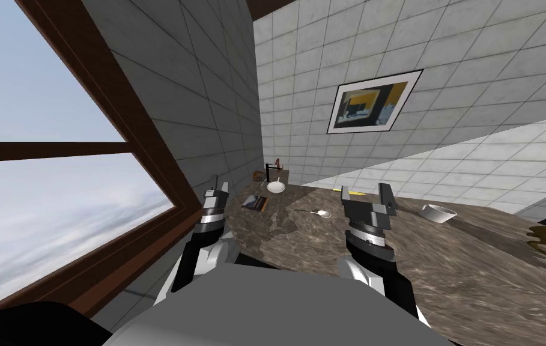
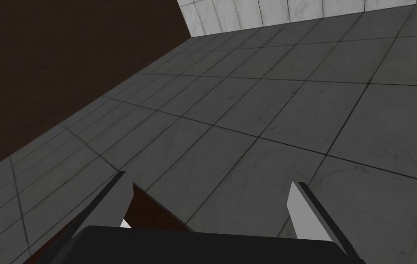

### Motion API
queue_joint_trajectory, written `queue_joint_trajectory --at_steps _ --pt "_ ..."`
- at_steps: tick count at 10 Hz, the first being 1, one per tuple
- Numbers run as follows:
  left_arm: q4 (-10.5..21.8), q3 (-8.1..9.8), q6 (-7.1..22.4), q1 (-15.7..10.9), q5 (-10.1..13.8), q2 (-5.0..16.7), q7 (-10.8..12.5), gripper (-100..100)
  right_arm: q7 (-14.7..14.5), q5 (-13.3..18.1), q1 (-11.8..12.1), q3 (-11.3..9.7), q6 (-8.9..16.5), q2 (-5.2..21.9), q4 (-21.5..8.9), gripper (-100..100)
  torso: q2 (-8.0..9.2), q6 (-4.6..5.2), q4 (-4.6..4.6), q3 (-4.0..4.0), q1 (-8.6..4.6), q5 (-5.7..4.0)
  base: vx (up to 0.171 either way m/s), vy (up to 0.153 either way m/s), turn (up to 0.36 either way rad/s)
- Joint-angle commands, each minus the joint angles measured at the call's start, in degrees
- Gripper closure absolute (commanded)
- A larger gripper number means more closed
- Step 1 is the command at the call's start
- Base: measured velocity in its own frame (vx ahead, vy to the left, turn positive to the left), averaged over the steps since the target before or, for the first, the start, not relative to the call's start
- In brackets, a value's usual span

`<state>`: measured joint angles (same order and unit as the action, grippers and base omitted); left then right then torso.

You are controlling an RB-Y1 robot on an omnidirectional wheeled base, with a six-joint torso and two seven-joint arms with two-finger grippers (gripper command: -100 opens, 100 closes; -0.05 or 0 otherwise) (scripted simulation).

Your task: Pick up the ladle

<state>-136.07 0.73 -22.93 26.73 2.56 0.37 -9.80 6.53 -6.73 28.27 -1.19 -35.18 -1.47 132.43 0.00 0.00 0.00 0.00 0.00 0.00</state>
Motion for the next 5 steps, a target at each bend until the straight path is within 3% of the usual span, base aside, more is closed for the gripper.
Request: queue_joint_trajectory --at_steps 1,5 --pt "0.0 0.00 0.0 0.0 0.0 0.0 0.0 0 -0.2 0.2 0.0 0.2 -0.1 2.1 -0.2 -100 0.00 0.00 0.00 0.00 0.00 0.00 -0.007 -0.022 0.097" --pt "0.0 0.01 0.0 0.0 0.0 0.0 0.0 0 -0.9 1.3 -0.1 0.8 -0.5 8.3 -0.8 -100 0.22 -0.01 0.05 0.12 -0.44 -0.10 -0.043 -0.086 0.155"
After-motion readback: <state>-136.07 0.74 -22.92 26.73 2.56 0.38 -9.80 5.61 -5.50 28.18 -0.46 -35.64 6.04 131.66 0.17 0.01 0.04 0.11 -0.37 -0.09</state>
